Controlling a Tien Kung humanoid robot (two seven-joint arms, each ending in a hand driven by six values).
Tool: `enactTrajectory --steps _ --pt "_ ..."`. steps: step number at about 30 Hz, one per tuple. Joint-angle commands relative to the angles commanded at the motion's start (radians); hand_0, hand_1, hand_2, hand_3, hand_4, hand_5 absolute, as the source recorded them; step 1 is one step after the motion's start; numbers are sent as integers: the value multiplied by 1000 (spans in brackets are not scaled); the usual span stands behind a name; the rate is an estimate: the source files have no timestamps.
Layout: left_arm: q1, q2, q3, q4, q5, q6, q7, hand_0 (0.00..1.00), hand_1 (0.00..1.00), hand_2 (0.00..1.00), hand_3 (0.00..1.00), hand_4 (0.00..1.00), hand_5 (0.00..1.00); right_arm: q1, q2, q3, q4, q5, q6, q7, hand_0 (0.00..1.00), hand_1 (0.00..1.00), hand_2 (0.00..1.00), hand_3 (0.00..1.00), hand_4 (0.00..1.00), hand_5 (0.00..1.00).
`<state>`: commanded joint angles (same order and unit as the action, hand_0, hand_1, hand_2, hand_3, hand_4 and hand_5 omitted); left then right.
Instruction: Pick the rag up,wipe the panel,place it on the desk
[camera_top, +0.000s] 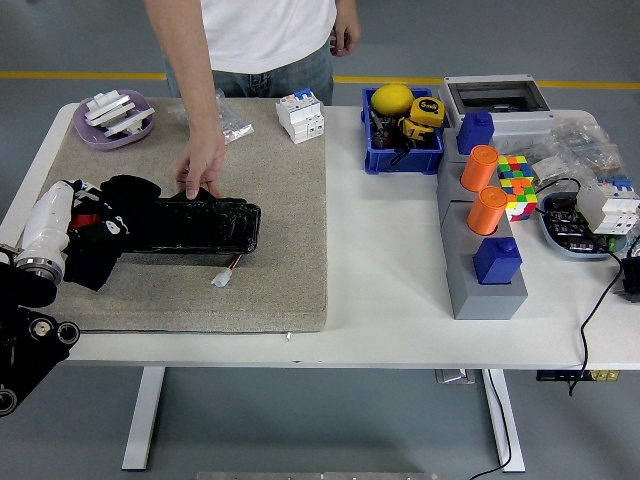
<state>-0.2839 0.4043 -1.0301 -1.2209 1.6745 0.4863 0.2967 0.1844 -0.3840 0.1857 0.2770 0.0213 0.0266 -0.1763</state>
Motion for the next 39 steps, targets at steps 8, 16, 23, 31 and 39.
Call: enactTrajectory --steps 8,16,23,31,39 --pt "-3 -11 29 -27 18 13 4 291 141 444 419 255 2 0 -1 4 0 -5 1 -3 709 690 693 633 998 541" --pt "-8 -16 82 -60 35 21 12 294 145 448 427 268 2 0 -3 4 -1 -6 2 -3 708 690 693 633 998 542" --pt "-26 -26 143 -68 47 24 22 292 145 449 429 270 2 0 -3 5 0 -7 2 -3 707 690 693 633 998 542" --pt "-50 -37 223 -65 67 26 32 290 146 450 430 269 2 2 -6 15 -1 -18 2 -9 708 690 693 633 998 541" --pt "-70 -48 291 -76 90 27 45 290 145 450 432 268 2 1 -9 23 -2 -28 2 -13 708 690 693 632 998 541"
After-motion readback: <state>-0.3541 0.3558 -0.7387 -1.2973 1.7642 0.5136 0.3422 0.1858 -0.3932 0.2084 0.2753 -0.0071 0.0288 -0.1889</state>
